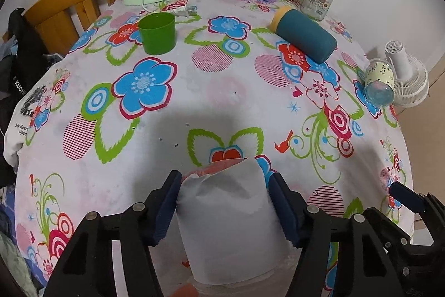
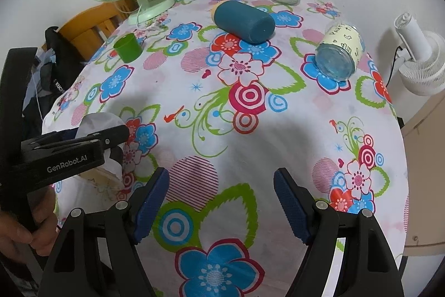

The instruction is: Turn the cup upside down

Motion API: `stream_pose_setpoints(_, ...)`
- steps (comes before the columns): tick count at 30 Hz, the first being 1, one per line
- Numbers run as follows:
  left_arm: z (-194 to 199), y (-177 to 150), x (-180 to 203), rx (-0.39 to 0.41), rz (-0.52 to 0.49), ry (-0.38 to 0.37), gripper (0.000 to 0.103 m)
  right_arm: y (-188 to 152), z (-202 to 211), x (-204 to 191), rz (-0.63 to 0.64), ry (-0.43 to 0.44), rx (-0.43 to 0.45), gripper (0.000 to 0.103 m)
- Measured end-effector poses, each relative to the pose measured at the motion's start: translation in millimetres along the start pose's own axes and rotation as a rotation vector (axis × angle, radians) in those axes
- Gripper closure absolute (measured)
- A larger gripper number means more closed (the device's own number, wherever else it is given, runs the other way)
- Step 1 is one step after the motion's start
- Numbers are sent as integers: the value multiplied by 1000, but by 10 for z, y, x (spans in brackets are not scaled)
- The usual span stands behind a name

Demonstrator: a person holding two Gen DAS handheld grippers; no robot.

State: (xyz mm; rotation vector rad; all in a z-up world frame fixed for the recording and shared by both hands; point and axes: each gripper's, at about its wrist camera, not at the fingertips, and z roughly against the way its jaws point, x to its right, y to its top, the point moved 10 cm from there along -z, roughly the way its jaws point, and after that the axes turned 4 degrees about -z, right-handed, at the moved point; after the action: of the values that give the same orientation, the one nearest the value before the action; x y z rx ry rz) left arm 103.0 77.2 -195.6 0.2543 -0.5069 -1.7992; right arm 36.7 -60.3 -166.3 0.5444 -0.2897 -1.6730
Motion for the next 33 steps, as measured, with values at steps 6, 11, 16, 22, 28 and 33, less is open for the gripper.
stream_pose_setpoints(6,167,53,11,45,-15,2,38,-6,-13,-56,12,9,0,23)
stream_pose_setpoints(11,299,111,16,107,-13,-13,38,-3,-10,-75,11,13,10,23)
stream_pose_setpoints(16,327,136,-14,171,7,-6,38,-13,-5,-84,19,10,23,23)
stream_pose_setpoints(22,251,92,-122,251,51,34,38,-37,-18,-96,34,3,29,23)
stream_pose_setpoints(28,258,6,-206,319,80,58,38,-47,-28,-125,45,5,35,23)
stream_pose_setpoints(33,301,-70,-231,363,84,70,38,-75,-44,-218,75,14,34,23)
